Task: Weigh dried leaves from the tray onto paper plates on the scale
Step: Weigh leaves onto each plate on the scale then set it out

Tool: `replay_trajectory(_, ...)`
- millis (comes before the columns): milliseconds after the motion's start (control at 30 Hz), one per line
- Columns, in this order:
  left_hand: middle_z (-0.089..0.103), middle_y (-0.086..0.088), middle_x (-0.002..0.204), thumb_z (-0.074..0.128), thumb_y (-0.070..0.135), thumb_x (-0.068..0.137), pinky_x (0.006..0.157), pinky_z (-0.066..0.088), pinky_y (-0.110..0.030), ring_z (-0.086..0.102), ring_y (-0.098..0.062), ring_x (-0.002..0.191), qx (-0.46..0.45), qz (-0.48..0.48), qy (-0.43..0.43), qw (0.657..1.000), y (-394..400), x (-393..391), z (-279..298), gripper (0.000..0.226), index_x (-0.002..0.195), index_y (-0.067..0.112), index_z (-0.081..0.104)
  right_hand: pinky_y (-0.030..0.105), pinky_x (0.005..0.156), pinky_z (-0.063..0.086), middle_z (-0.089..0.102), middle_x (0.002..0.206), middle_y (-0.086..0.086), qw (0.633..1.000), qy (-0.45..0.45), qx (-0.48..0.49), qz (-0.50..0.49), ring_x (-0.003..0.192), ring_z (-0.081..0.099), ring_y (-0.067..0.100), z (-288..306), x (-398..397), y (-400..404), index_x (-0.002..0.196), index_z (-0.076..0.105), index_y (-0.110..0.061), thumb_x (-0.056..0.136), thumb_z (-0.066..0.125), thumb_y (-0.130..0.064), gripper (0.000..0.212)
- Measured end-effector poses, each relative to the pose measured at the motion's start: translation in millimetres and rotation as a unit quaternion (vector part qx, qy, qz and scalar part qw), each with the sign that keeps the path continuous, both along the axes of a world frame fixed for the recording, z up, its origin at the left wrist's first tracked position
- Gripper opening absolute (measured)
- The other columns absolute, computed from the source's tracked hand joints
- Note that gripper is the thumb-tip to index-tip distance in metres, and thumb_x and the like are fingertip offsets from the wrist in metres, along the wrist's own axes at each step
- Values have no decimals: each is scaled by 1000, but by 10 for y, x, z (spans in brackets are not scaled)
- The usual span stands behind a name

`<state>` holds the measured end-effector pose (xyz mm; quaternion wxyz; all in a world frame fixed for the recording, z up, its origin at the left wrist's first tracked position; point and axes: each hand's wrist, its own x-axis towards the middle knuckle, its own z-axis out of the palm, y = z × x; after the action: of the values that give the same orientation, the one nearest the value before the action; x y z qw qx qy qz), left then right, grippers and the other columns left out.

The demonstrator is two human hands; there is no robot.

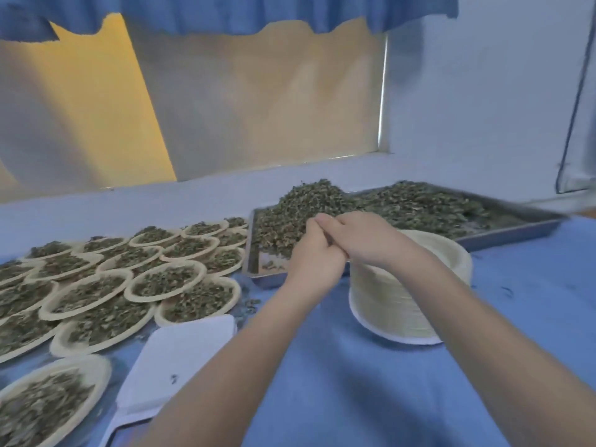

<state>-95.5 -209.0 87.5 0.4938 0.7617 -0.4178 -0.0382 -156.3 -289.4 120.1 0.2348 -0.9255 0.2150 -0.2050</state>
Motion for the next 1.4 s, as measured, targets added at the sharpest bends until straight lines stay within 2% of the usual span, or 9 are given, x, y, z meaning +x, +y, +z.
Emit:
replay_trajectory(133, 53, -7, 124, 51, 22, 90, 76, 42, -33, 52, -26, 108, 84, 48, -21, 995, -466, -103, -100, 43, 131, 11, 41, 30, 66, 41, 64, 86, 9, 988, 71, -117, -69, 85, 58, 27, -134, -212, -576, 78, 62, -12, 96, 44, -31, 32)
replay_trajectory(200, 53, -9, 112, 52, 15, 88, 64, 40, -31, 51, -24, 92, 117, 62, 13, 991, -597, -89, -144, 47, 132, 4, 39, 32, 76, 47, 66, 101, 11, 975, 124, -156, -102, 94, 59, 29, -218, -244, -838, 96, 65, -7, 95, 45, -24, 26)
replay_trajectory(267, 53, -9, 94, 50, 7, 83, 52, 37, -31, 52, -21, 79, 133, 72, 24, 988, -663, -25, -149, 38, 120, 1, 44, 35, 80, 48, 65, 104, 10, 969, 155, -167, -92, 94, 59, 27, -266, -231, -1044, 91, 60, -9, 95, 43, -22, 22)
replay_trajectory(367, 56, -9, 88, 56, 7, 78, 65, 47, -30, 53, -27, 78, 136, 87, 10, 987, -704, 84, -141, 14, 80, 19, 48, 35, 87, 49, 67, 109, 5, 972, 163, -168, -26, 100, 60, 24, -218, -165, -1255, 104, 67, -13, 95, 50, -32, 26)
replay_trajectory(433, 51, -4, 80, 57, 6, 74, 65, 36, -25, 42, -19, 73, 139, 83, -18, 987, -721, 118, -147, 18, 73, 22, 50, 31, 88, 47, 66, 113, -1, 976, 147, -163, 2, 100, 59, 19, -170, -128, -1339, 115, 67, -20, 90, 61, -36, 30)
replay_trajectory(833, 46, -2, 73, 53, -1, 71, 63, 28, -25, 35, -15, 71, 119, 85, -69, 987, -710, 111, -13, 20, 73, 19, 54, 8, 73, 39, 70, 92, -4, 996, -10, -75, 52, 84, 60, 6, -119, -116, -1472, 98, 76, -14, 77, 78, -16, 22)
replay_trajectory(1033, 68, -7, 100, 49, 1, 82, 66, 49, -32, 53, -17, 69, 21, 89, -42, 995, -659, 93, 167, 29, 97, 15, 70, 20, 84, 44, 70, 96, -4, 995, -76, -54, 37, 91, 60, 6, 82, -143, -1526, 95, 75, -28, 81, 75, -31, 14)
replay_trajectory(1300, 56, 0, 70, 64, 3, 82, 38, 42, -18, 49, -15, 55, -7, 162, 60, 985, -239, 419, 284, 8, 85, 7, 70, 19, 85, 38, 69, 102, -3, 995, -18, -71, 63, 97, 55, 8, 212, 216, -1110, 101, 75, -22, 85, 71, -29, 18)
replay_trajectory(1400, 59, 3, 71, 71, 8, 80, 53, 42, -23, 53, -11, 62, -1, 197, 72, 978, 241, 648, 228, 3, 82, 6, 70, 18, 85, 39, 70, 110, 1, 992, 13, -86, 94, 102, 59, 12, 157, 518, -661, 106, 74, -16, 89, 66, -26, 22)
